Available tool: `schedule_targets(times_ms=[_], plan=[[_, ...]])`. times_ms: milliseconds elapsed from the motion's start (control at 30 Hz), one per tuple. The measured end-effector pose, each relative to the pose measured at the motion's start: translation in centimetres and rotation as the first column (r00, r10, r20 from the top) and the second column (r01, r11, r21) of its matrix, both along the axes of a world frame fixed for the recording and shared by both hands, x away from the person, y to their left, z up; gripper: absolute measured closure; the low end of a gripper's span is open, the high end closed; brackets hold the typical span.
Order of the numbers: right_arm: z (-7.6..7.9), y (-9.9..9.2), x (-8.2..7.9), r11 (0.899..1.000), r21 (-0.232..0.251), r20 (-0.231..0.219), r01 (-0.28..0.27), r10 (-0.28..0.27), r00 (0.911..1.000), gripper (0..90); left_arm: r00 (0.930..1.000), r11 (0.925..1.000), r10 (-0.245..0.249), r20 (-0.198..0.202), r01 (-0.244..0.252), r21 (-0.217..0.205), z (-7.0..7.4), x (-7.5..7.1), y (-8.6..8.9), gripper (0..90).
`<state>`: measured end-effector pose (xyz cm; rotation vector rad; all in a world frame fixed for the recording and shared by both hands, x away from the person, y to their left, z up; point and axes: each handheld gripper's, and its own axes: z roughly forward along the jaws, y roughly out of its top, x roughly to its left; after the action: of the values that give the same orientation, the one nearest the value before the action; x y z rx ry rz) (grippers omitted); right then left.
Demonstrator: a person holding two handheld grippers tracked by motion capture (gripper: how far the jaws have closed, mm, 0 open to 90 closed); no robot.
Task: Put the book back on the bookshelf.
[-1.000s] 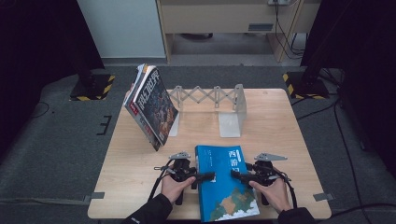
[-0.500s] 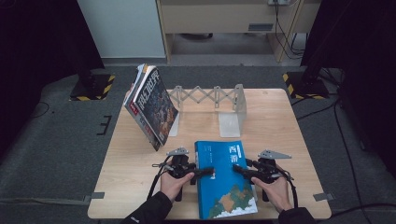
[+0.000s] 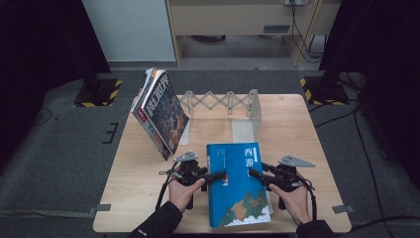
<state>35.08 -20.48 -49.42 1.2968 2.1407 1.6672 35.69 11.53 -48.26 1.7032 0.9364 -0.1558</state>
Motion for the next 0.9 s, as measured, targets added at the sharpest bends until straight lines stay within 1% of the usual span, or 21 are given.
schedule_targets(times_ms=[67,133,167,233,300,367,467,500,567,633,733,800,833,900], plan=[[-0.2,0.0,0.1,1.000,-0.008,0.000,0.000,0.000,1.0000,43.1,1.0000,1.0000,-0.004,0.008,0.004,0.001,0.0,-0.1,-0.1,53.2],[-0.5,0.1,0.1,1.000,-0.030,0.004,0.007,-0.007,1.0000,42.5,0.9999,0.9999,-0.008,0.013,0.008,0.010,0.0,-0.1,-0.1,53.2],[-0.6,0.1,0.1,0.999,-0.034,-0.002,0.004,-0.004,1.0000,42.5,0.9999,0.9999,-0.009,0.004,0.009,0.013,0.0,-0.1,-0.1,53.3],[-0.9,0.1,0.2,1.000,-0.024,-0.013,0.003,-0.003,0.9999,40.9,1.0000,1.0000,-0.005,-0.008,0.005,0.008,-0.2,0.0,0.0,53.2],[-1.2,0.3,0.2,1.000,-0.018,-0.043,-0.003,0.003,0.9991,38.5,0.9998,1.0000,0.004,-0.021,-0.004,0.006,-0.4,0.0,0.0,53.2],[-1.6,0.4,0.2,1.000,-0.005,-0.091,-0.014,0.014,0.9958,35.8,0.9997,1.0000,0.004,-0.025,-0.004,0.007,-0.5,0.1,0.1,53.2],[-1.9,0.6,0.2,1.000,-0.004,-0.110,-0.030,0.029,0.9935,32.8,0.9997,1.0000,0.003,-0.024,-0.003,0.008,-0.4,0.0,0.1,53.2],[-1.9,0.6,0.2,1.000,0.003,-0.117,-0.030,0.030,0.9927,32.1,0.9998,1.0000,0.001,-0.022,-0.001,0.007,-0.4,0.0,0.0,53.2],[-2.3,0.5,0.2,0.999,0.030,-0.150,-0.030,0.034,0.9881,29.6,0.9998,1.0000,0.002,-0.022,-0.001,0.008,-0.4,0.0,0.0,53.2],[-2.4,0.5,0.1,0.999,0.048,-0.161,-0.025,0.033,0.9865,32.2,0.9997,0.9999,0.004,-0.023,-0.004,0.011,-0.3,0.0,0.0,53.2],[-2.1,0.5,0.2,0.999,0.025,-0.156,-0.032,0.035,0.9872,34.1,0.9999,1.0000,-0.003,-0.015,0.003,0.008,-0.2,0.0,0.0,53.2],[-1.8,0.3,0.3,0.999,0.022,-0.146,-0.040,0.042,0.9884,36.5,1.0000,1.0000,-0.005,-0.003,0.005,0.006,0.2,0.0,0.0,53.5],[-1.7,0.3,0.3,0.999,0.031,-0.143,-0.037,0.041,0.9889,37.8,1.0000,1.0000,-0.002,0.009,0.002,0.002,0.4,0.1,0.1,53.8],[-1.4,0.3,0.4,0.999,0.037,-0.112,-0.035,0.039,0.9929,39.9,0.9994,0.9999,0.006,0.033,-0.006,-0.011,0.9,0.2,0.2,54.7]])
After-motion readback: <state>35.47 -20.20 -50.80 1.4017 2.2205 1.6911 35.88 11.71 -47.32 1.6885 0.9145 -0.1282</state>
